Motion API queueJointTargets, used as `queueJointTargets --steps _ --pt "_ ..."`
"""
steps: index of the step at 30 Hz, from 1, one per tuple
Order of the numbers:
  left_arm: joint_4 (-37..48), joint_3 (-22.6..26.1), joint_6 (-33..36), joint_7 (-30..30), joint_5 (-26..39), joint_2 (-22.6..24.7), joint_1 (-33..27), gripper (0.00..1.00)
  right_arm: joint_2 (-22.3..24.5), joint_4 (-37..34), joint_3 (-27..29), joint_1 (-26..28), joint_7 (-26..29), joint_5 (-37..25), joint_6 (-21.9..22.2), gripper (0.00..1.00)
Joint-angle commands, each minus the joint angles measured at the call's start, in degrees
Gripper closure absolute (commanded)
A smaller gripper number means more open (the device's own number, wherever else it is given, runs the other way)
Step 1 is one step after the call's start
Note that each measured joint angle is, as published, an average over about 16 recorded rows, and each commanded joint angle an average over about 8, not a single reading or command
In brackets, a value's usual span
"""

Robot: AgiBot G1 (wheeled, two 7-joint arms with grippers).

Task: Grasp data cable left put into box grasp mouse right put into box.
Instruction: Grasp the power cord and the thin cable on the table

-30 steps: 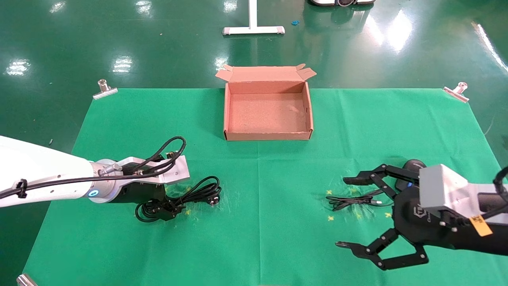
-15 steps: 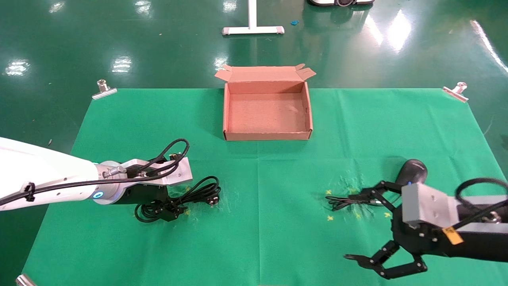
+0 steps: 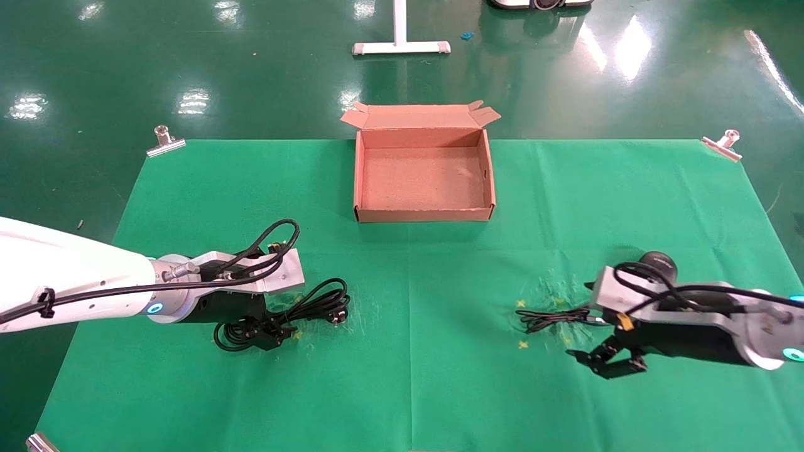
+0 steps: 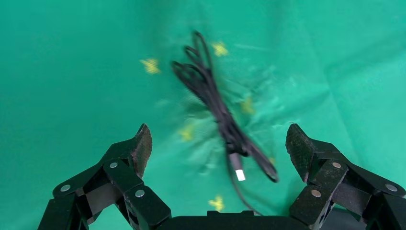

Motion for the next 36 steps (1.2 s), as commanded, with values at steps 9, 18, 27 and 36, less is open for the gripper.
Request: queueJointTargets --steps 9,18,27,36 --pt "0.00 0.00 0.00 0.00 0.00 0.00 0.00 0.00 -3.07 -0.84 -1.23 -0.47 6.37 -5.06 3.14 0.00" --pt "0.02 0.02 -0.04 -0.02 0.04 0.02 0.02 0.74 -4.32 -1.70 -1.68 -0.75 7.89 -7.05 4.48 0.56" --pt "0.02 -0.01 -0.01 0.00 0.01 -0.01 0.02 1.00 -3.97 -1.50 -1.59 -0.70 7.55 -6.54 4.13 1.00" --pt "0.02 -0.02 0.00 0.01 -0.15 -0.01 0.01 1.00 -3.77 -1.36 -1.53 -0.66 7.40 -6.25 3.93 1.00"
